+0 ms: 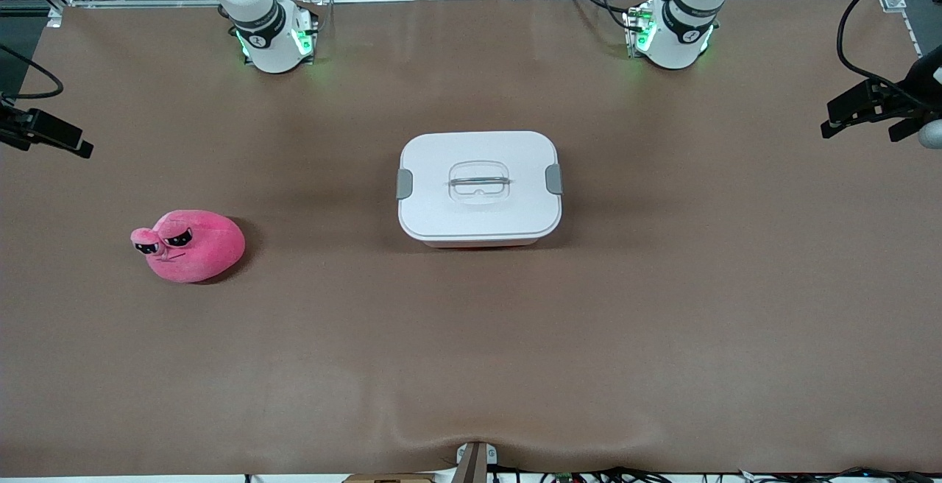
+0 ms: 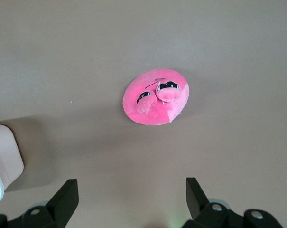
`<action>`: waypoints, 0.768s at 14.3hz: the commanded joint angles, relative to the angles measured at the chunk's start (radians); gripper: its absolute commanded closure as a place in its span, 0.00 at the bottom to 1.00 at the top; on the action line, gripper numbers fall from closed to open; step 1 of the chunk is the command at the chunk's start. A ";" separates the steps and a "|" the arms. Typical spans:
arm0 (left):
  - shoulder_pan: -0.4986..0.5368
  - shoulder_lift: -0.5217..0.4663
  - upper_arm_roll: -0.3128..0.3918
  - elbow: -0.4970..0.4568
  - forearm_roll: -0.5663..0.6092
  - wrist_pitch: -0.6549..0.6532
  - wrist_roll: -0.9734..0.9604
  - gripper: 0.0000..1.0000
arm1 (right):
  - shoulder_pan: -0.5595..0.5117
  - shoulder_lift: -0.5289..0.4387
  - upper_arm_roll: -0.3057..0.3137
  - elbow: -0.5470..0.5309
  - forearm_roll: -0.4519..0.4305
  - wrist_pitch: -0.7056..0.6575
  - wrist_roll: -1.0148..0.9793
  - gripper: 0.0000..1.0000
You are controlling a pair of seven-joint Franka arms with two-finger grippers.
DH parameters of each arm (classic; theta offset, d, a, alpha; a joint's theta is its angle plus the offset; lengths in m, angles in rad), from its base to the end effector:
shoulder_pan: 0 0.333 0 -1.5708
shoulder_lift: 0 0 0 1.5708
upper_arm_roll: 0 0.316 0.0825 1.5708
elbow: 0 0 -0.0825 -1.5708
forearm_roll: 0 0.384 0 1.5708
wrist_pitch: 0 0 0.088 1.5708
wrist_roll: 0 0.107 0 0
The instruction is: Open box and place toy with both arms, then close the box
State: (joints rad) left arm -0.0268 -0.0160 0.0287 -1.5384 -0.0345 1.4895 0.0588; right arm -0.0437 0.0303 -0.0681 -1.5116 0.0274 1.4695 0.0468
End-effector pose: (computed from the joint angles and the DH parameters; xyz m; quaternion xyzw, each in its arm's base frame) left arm 0.5414 -0.0028 0.6415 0.9993 -0.0296 -0.0159 0.0179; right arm 0.5505 -0.0580 0.6269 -0.9962 0.0783 0.0357 0.0138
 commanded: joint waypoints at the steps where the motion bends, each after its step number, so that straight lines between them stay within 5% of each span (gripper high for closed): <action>1: 0.002 0.011 0.008 0.029 -0.012 -0.021 -0.005 0.00 | -0.004 -0.003 0.004 0.007 -0.006 -0.006 0.013 0.00; 5: 0.001 0.018 0.008 0.034 0.004 -0.025 -0.005 0.00 | -0.004 -0.003 0.004 0.007 -0.006 -0.005 0.013 0.00; 11: 0.001 0.165 0.047 0.118 -0.011 0.000 -0.028 0.00 | -0.002 -0.004 0.004 0.007 -0.006 -0.005 0.013 0.00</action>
State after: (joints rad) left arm -0.0117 0.0991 0.0761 -1.4897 -0.0345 1.4970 0.0588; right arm -0.0436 0.0303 -0.0682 -1.5114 0.0274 1.4695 0.0468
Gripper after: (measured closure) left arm 0.000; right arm 0.000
